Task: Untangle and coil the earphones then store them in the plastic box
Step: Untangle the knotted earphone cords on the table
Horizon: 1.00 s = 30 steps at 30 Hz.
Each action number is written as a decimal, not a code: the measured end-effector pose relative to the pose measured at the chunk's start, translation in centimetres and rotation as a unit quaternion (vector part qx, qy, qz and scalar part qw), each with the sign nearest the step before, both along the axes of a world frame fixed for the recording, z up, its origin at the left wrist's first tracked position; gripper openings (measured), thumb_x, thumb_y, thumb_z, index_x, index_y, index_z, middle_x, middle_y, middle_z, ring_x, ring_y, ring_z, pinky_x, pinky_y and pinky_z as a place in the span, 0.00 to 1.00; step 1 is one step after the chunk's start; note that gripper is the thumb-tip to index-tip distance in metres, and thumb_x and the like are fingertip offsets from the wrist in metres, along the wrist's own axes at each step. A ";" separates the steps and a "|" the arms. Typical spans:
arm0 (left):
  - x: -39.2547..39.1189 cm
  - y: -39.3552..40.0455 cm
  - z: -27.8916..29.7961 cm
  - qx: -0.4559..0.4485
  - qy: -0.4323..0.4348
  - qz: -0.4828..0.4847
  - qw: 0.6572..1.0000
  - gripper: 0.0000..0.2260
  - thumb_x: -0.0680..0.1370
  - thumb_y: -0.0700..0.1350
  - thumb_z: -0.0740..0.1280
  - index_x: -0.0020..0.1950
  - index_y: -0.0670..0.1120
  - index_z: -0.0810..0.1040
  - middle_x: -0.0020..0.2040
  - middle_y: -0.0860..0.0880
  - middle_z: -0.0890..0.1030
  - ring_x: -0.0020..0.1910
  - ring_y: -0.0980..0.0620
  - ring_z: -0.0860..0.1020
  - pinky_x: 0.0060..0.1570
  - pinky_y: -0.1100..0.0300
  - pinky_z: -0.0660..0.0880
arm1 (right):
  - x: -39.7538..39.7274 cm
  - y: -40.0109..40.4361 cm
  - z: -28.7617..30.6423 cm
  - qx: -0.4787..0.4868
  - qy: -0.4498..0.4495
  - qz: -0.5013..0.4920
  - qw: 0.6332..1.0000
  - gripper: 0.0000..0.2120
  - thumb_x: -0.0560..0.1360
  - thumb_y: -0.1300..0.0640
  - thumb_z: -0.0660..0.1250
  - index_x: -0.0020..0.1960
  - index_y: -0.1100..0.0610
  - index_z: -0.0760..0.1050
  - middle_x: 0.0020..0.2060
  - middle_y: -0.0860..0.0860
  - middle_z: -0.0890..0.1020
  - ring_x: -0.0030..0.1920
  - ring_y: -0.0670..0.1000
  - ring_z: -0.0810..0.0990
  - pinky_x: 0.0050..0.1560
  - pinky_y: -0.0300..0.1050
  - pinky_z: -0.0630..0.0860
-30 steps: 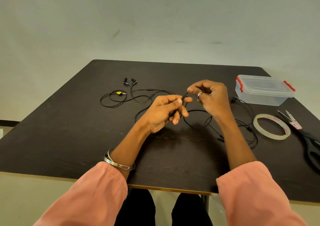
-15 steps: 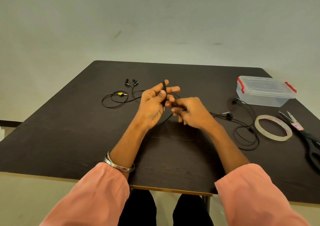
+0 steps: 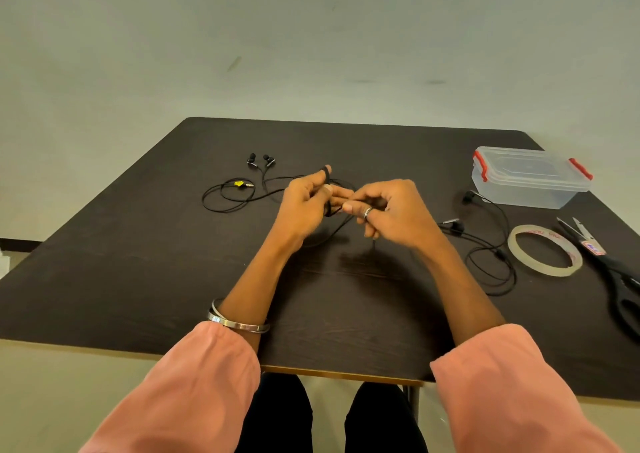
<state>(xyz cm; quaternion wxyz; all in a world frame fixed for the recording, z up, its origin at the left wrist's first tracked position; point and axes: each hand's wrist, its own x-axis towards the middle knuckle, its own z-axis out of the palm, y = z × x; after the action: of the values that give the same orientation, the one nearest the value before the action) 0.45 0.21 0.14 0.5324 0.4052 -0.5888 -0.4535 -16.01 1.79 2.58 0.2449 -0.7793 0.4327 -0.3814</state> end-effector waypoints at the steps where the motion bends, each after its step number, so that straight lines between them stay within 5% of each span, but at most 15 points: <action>1: -0.1 0.1 -0.1 -0.012 -0.045 -0.011 0.999 0.14 0.82 0.32 0.55 0.66 0.38 0.71 0.49 0.39 0.82 0.39 0.58 0.82 0.41 0.65 0.78 | -0.2 -0.1 0.1 0.007 -0.024 -0.010 1.000 0.04 0.74 0.59 0.71 0.43 0.59 0.83 0.29 0.54 0.82 0.25 0.50 0.80 0.27 0.40 0.77; 8: -0.8 1.0 -0.4 -0.019 -0.174 -0.148 0.973 0.17 0.83 0.34 0.52 0.71 0.37 0.66 0.41 0.49 0.81 0.30 0.56 0.74 0.39 0.62 0.72 | -1.6 -0.5 1.0 0.015 -0.263 -0.028 0.964 0.02 0.73 0.64 0.71 0.44 0.60 0.82 0.32 0.50 0.83 0.31 0.47 0.78 0.32 0.39 0.75; 16: -0.9 1.6 0.3 0.035 0.022 -0.232 0.972 0.15 0.84 0.37 0.51 0.65 0.38 0.73 0.32 0.49 0.74 0.26 0.57 0.63 0.31 0.64 0.63 | -2.3 -1.4 0.7 0.048 -0.339 -0.107 0.934 0.06 0.77 0.62 0.66 0.51 0.61 0.81 0.33 0.52 0.80 0.27 0.43 0.71 0.25 0.36 0.65; 24: -0.2 1.0 1.2 0.072 0.304 -0.264 0.913 0.17 0.83 0.39 0.48 0.65 0.33 0.69 0.30 0.51 0.71 0.22 0.62 0.62 0.24 0.69 0.61 | -1.1 -1.8 -0.5 0.041 -0.211 -0.113 0.970 0.07 0.78 0.60 0.66 0.47 0.61 0.82 0.30 0.52 0.78 0.23 0.41 0.69 0.26 0.31 0.64; 30: 0.7 0.2 1.2 0.077 0.372 -0.112 0.918 0.14 0.83 0.38 0.50 0.63 0.35 0.70 0.36 0.50 0.77 0.26 0.59 0.67 0.28 0.67 0.65 | 0.8 -1.2 -2.0 -0.061 0.066 0.020 0.996 0.09 0.78 0.62 0.63 0.55 0.62 0.80 0.33 0.45 0.79 0.35 0.41 0.80 0.41 0.35 0.76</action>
<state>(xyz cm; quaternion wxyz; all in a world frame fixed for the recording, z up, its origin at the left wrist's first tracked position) 1.17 0.44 1.37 0.6256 0.1783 -0.3534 -0.6723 -15.23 0.58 0.57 0.1757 -0.8247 0.4083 -0.3497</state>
